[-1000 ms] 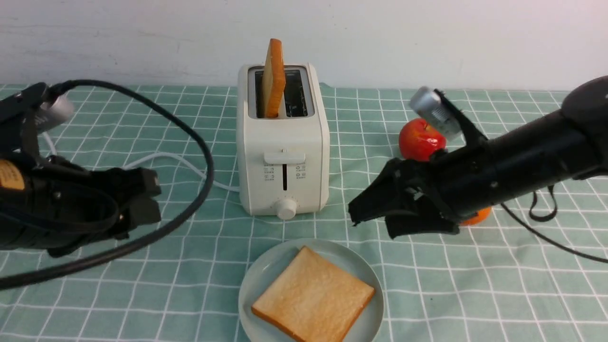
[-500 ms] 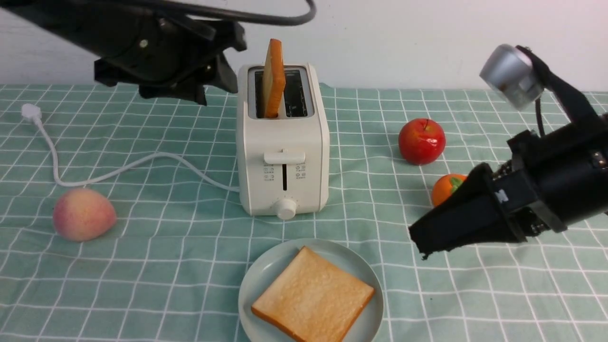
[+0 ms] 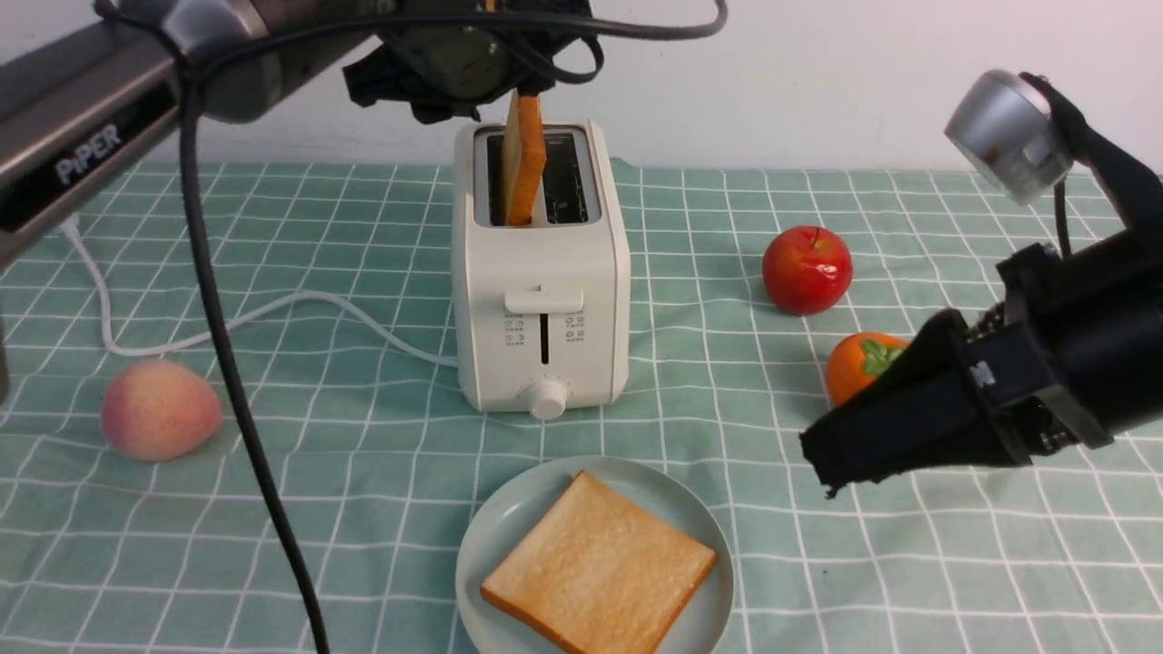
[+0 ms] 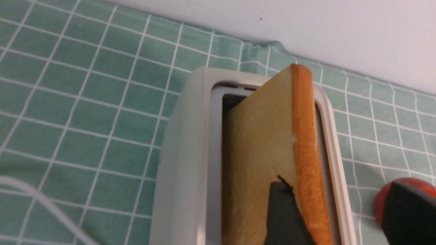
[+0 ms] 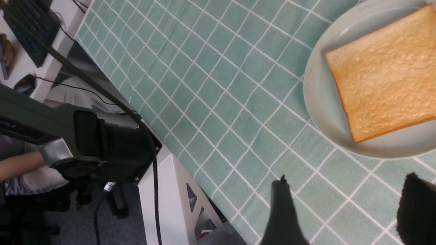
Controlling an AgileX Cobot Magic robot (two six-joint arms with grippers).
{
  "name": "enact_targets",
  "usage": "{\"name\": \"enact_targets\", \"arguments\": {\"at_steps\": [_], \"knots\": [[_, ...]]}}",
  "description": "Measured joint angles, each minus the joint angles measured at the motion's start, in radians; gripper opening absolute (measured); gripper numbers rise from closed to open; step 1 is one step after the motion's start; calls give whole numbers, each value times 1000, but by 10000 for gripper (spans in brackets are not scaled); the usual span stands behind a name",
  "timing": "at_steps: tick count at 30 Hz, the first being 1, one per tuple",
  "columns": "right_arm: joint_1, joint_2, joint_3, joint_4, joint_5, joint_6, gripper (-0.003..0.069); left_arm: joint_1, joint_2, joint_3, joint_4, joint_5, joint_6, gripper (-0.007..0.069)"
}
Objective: Take toasted bread from bread machine on blue coffee table place on plate.
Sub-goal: 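Reach for a toast slice standing in the toaster with the left gripper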
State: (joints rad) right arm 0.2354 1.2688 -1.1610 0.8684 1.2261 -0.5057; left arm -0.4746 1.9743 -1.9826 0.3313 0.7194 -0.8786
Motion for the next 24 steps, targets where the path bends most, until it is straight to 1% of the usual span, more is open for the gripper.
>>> {"name": "enact_targets", "arguments": {"at_steps": [2, 11, 16, 19, 21, 22, 23, 24], "knots": [[0, 0, 0, -16, 0, 0, 437, 0, 32, 0, 3, -45, -4, 382], [0, 0, 0, -20, 0, 0, 437, 0, 107, 0, 40, -71, -10, 382], [0, 0, 0, -20, 0, 0, 433, 0, 115, 0, 48, -73, 5, 353], [0, 0, 0, -18, 0, 0, 432, 0, 115, 0, 49, -68, 46, 270], [0, 0, 0, -17, 0, 0, 432, 0, 115, -2, 44, -48, 80, 194], [0, 0, 0, -17, 0, 0, 432, 0, 114, -2, 44, -45, 85, 185], [0, 0, 0, -17, 0, 0, 432, 0, 108, -2, 44, -29, 116, 134], [0, 0, 0, -17, 0, 0, 432, 0, 97, -2, 42, -13, 140, 101]]}}
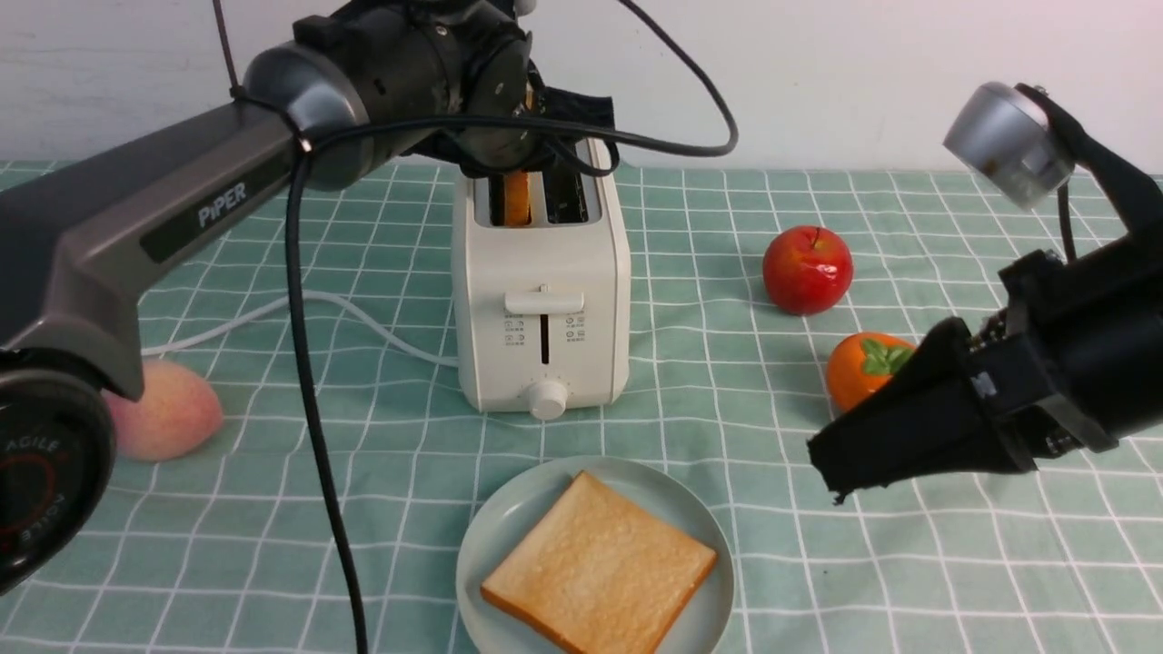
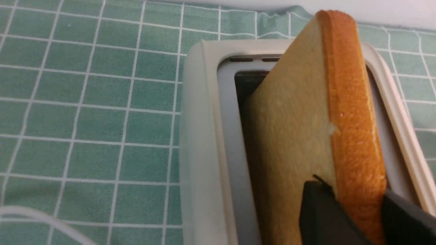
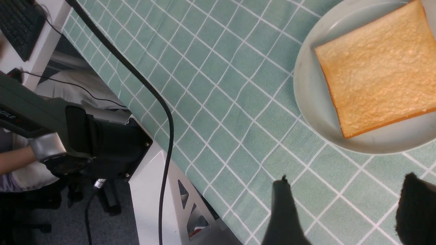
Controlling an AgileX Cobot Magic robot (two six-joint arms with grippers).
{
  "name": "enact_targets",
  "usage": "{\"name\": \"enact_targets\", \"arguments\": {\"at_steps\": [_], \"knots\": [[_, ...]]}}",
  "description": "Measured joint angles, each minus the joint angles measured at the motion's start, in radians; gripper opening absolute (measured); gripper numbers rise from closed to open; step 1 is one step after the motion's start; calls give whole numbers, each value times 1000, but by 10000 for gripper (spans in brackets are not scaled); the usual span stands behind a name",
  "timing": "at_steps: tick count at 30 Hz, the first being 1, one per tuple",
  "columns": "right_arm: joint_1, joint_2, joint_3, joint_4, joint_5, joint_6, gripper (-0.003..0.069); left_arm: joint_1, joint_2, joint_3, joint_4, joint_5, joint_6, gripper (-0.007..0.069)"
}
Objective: Take toasted bread from bread machine on blue coffee table place on plate.
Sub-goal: 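Reach for a toast slice standing in the toaster with the left gripper, then place the slice of bread on the plate with the left gripper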
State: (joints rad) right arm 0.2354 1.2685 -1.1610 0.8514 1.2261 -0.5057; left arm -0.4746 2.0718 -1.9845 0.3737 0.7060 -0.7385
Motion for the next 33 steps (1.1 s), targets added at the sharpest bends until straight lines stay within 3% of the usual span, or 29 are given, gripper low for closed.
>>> {"name": "enact_targets", "arguments": {"at_steps": [10, 14, 20, 25, 28, 33], "knots": [[0, 0, 0, 0, 0, -53, 432, 0, -328, 16, -22, 208, 264, 92], [0, 0, 0, 0, 0, -89, 432, 1, -503, 152, -92, 249, 365, 92], [0, 0, 0, 0, -9, -102, 432, 1, -673, 474, -355, 263, 519, 92], [0, 0, 0, 5, -28, -102, 432, 1, -635, 730, -655, 173, 585, 92], [0, 0, 0, 14, -30, -102, 432, 1, -561, 810, -871, 88, 647, 92], [0, 0, 0, 23, -30, -102, 432, 1, -429, 829, -1082, 8, 757, 92]]}}
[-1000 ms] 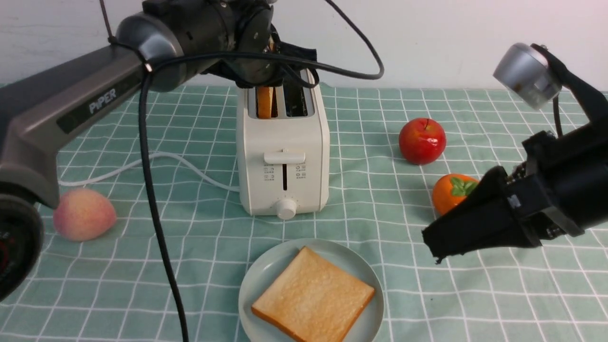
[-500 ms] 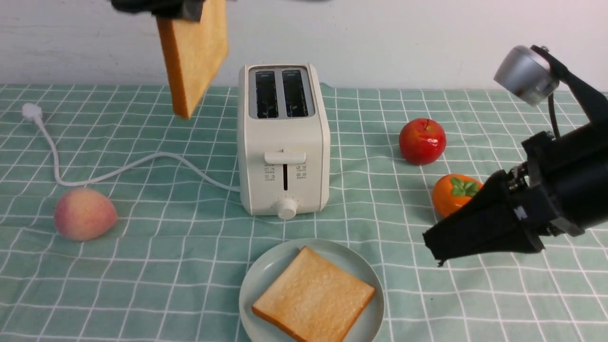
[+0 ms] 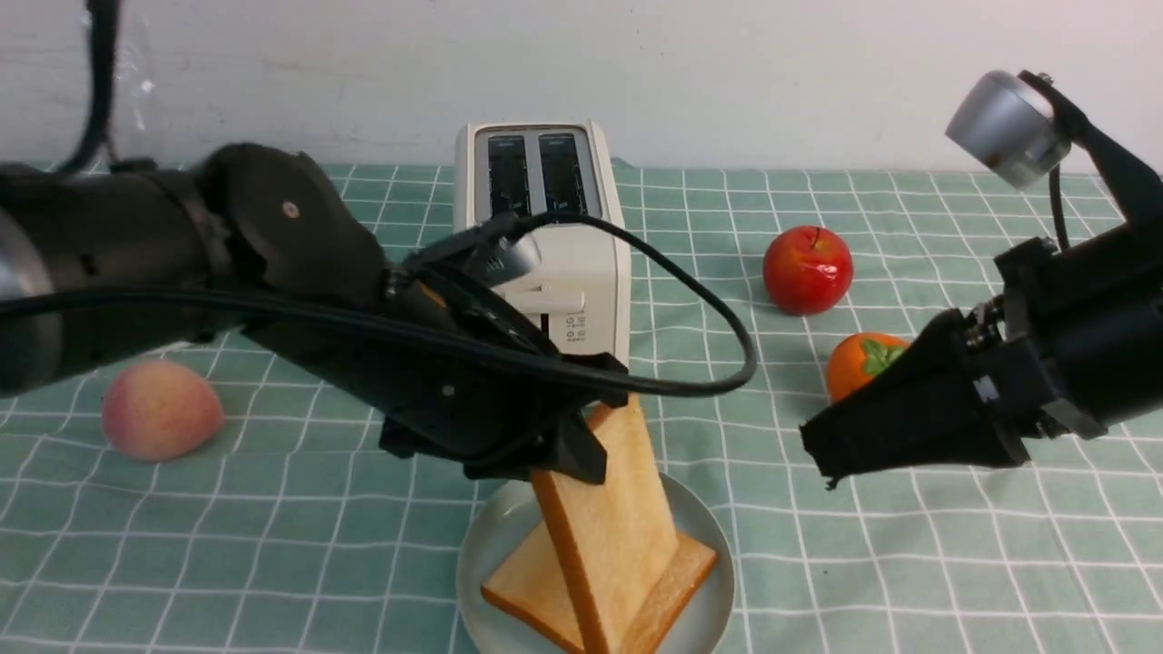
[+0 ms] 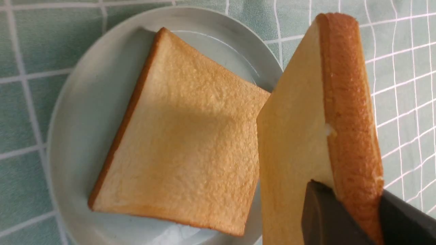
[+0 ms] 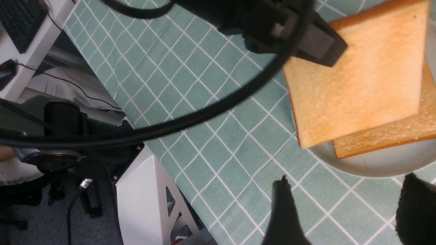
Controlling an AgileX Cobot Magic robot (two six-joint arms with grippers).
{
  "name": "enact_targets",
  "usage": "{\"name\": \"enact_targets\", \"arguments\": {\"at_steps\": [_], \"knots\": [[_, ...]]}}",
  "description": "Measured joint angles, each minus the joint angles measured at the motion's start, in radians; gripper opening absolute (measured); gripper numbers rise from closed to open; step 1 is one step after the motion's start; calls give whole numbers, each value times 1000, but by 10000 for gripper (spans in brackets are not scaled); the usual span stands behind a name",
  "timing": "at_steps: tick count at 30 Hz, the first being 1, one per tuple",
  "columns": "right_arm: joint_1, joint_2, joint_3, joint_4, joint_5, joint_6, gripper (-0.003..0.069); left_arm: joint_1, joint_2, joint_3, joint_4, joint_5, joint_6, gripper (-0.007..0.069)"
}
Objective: Take toasted bread from bread machine on blue coffee table place on plate.
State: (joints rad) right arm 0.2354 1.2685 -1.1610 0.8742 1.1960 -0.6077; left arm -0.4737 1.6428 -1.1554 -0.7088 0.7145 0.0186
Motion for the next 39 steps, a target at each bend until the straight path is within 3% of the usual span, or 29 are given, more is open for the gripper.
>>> {"name": "enact_targets", "arguments": {"at_steps": [2, 7, 8, 12, 14, 17, 19, 20, 22, 25, 28, 32, 33, 34, 35, 37, 39], "knots": [[0, 0, 0, 0, 1, 0, 432, 0, 24, 0, -11, -6, 10, 94], [0, 0, 0, 1, 11, 0, 432, 1, 80, 0, 44, -33, 6, 238], [0, 0, 0, 8, 10, -6, 432, 1, 87, -2, 96, -22, -19, 349], [0, 0, 1, 64, -22, -60, 421, 1, 67, -40, 222, 45, -73, 593], [0, 0, 1, 98, -57, -88, 398, 0, 34, -66, 315, 82, -127, 643], [0, 0, 1, 130, -116, -99, 331, 0, -35, -105, 445, 134, -223, 657], [0, 0, 1, 134, -158, -104, 230, 0, -116, -120, 587, 193, -326, 643], [0, 0, 1, 134, -158, -104, 230, 0, -124, -121, 599, 198, -334, 637], [0, 0, 1, 113, -204, -105, 97, 0, -223, -121, 740, 289, -428, 586], [0, 0, 1, 66, -250, -88, -4, 0, -318, -119, 822, 362, -487, 516], [0, 0, 4, 16, -283, -31, -20, 0, -420, -87, 846, 383, -513, 425], [0, 0, 6, -145, -301, 112, -20, 0, -619, 65, 769, 366, -513, 197], [0, 0, 6, -164, -301, 129, -20, 0, -628, 65, 763, 364, -511, 187], [0, 0, 6, -258, -286, 216, -20, 0, -704, 160, 709, 343, -484, 95], [0, 0, 6, -290, -278, 246, -20, 0, -745, 200, 678, 330, -466, 57], [0, -2, 7, -383, -245, 332, -20, 0, -817, 291, 629, 301, -430, -14], [0, -22, 38, -460, -228, 411, -20, 0, -892, 387, 595, 282, -405, -14]]}}
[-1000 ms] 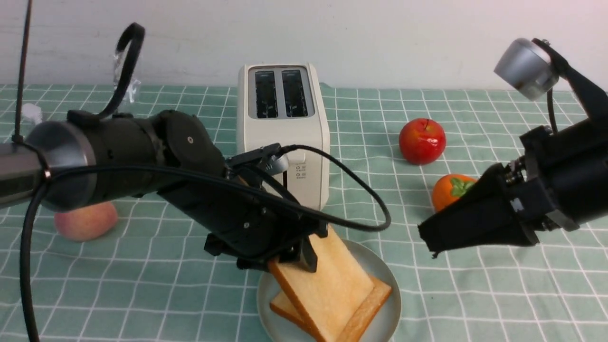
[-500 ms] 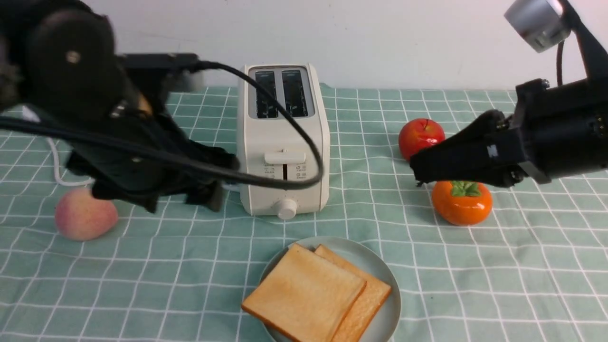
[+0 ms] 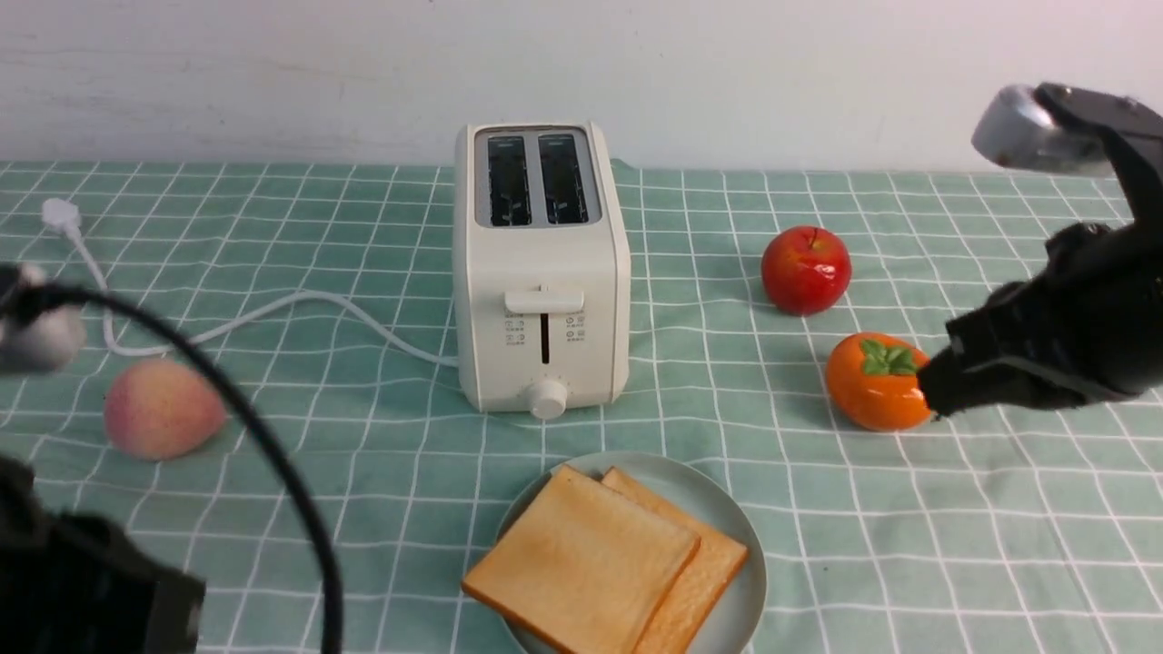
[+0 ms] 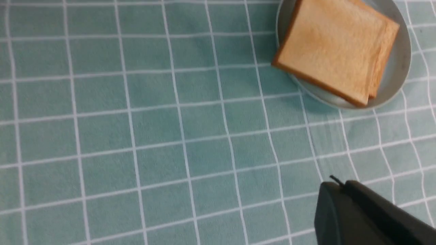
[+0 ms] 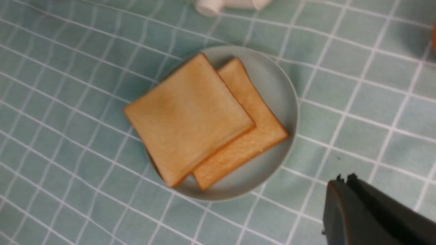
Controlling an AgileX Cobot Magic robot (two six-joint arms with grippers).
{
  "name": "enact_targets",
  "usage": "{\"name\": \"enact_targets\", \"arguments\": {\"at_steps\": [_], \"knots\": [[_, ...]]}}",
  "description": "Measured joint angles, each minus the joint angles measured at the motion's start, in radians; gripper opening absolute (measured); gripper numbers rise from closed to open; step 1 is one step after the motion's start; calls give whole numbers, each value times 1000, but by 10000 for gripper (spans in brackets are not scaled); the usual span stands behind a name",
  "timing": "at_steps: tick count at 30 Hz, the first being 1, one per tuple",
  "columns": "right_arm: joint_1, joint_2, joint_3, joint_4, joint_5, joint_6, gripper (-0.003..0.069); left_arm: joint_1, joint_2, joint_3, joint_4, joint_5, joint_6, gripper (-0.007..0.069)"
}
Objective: Take toasted bread from bread machine on blue coffee table place on plate.
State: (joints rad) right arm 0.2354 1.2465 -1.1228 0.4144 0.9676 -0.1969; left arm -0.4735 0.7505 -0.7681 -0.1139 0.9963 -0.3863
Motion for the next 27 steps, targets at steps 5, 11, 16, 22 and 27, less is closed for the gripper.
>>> {"name": "enact_targets", "arguments": {"at_steps": [5, 11, 16, 22, 27], "knots": [[0, -180, 243, -30, -162, 28, -20, 0, -152, 160, -27, -8, -8, -14], [0, -564, 683, 28, -642, -47, -19, 0, -328, 212, -127, -13, -99, -14], [0, -824, 968, 80, -996, -56, -18, 0, -466, 226, -235, -26, -106, -14], [0, -1060, 1146, 114, -1206, -81, -16, 0, -613, 273, -260, -65, -96, -14], [0, -1081, 1147, 101, -1138, -162, -11, 0, -627, 311, -60, -252, -52, -14]]}}
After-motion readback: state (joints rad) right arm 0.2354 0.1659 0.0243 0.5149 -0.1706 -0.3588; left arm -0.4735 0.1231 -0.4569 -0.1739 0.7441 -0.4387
